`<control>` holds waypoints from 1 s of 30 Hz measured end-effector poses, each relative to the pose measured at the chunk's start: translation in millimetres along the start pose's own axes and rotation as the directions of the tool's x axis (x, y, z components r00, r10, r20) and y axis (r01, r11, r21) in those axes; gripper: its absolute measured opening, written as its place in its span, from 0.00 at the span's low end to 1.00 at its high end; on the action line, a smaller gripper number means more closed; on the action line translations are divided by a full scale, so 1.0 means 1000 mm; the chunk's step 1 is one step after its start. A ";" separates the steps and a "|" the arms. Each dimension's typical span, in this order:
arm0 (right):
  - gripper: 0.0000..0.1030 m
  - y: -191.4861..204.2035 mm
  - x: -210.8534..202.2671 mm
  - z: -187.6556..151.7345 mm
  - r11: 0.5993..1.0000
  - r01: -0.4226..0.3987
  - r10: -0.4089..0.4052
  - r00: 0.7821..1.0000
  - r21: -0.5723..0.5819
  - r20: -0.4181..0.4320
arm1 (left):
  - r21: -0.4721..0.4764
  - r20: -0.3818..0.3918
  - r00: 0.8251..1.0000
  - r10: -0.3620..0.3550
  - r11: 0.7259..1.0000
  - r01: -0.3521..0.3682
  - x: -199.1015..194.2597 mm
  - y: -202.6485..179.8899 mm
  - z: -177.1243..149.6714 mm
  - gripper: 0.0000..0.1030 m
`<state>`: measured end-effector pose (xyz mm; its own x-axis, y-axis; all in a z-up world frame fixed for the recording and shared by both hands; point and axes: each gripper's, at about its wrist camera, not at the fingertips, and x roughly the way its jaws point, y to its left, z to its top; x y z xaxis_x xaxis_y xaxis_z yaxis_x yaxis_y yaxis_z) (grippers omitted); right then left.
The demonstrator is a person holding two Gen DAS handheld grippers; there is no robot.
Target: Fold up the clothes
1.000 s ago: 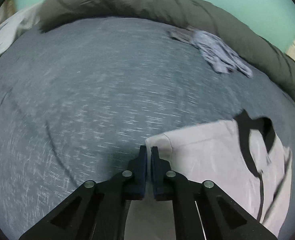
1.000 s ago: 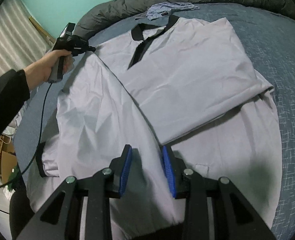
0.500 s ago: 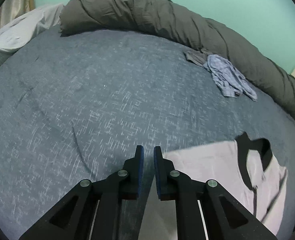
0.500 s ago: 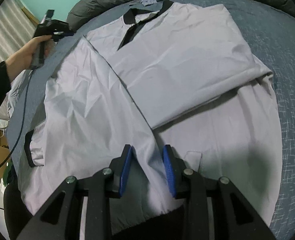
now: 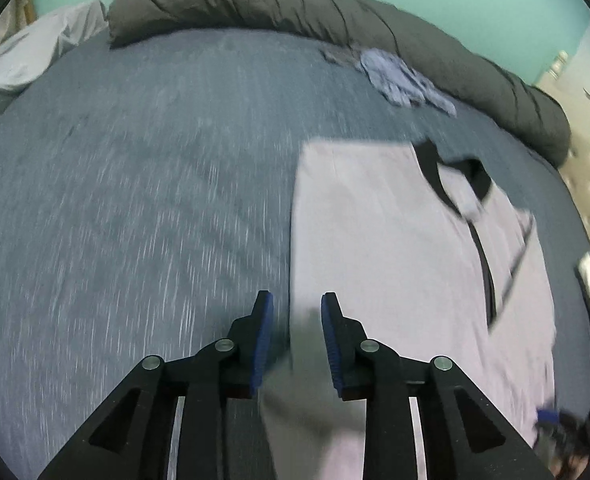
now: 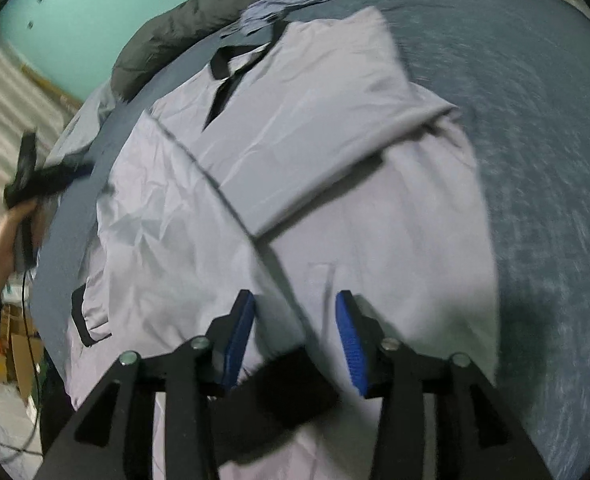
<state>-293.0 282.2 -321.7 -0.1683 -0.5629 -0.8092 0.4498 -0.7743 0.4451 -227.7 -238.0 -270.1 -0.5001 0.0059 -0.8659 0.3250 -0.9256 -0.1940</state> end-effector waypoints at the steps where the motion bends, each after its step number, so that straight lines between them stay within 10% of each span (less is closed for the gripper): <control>1: 0.42 -0.005 -0.004 -0.002 1.000 -0.011 0.010 1.000 0.018 0.004 | 0.009 -0.006 1.000 0.005 1.000 -0.005 -0.005 0.001 -0.010 0.33; 14: 0.42 0.005 -0.005 -0.032 0.998 -0.056 0.057 0.998 0.033 -0.024 | -0.031 -0.114 0.991 -0.066 0.998 0.063 -0.040 0.017 -0.131 0.34; 16: 0.17 0.008 -0.002 -0.035 1.000 -0.028 0.028 0.999 0.008 -0.035 | -0.043 -0.139 0.987 -0.078 0.996 0.072 -0.044 0.018 -0.150 0.34; 19: 0.07 0.006 -0.003 -0.038 1.000 -0.009 0.010 1.000 0.016 -0.026 | -0.057 -0.152 0.984 -0.096 0.995 0.088 -0.051 0.019 -0.170 0.34; 30: 0.15 0.008 -0.031 -0.049 0.997 0.058 -0.057 0.998 0.052 -0.028 | -0.055 -0.200 0.968 -0.148 0.989 0.140 -0.080 0.007 -0.227 0.35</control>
<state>-241.1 307.9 -312.3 -0.1685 -0.5096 -0.8437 0.3934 -0.8196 0.4165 -3.7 -158.9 -306.5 -0.3717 0.2188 -0.9022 0.2955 -0.8934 -0.3384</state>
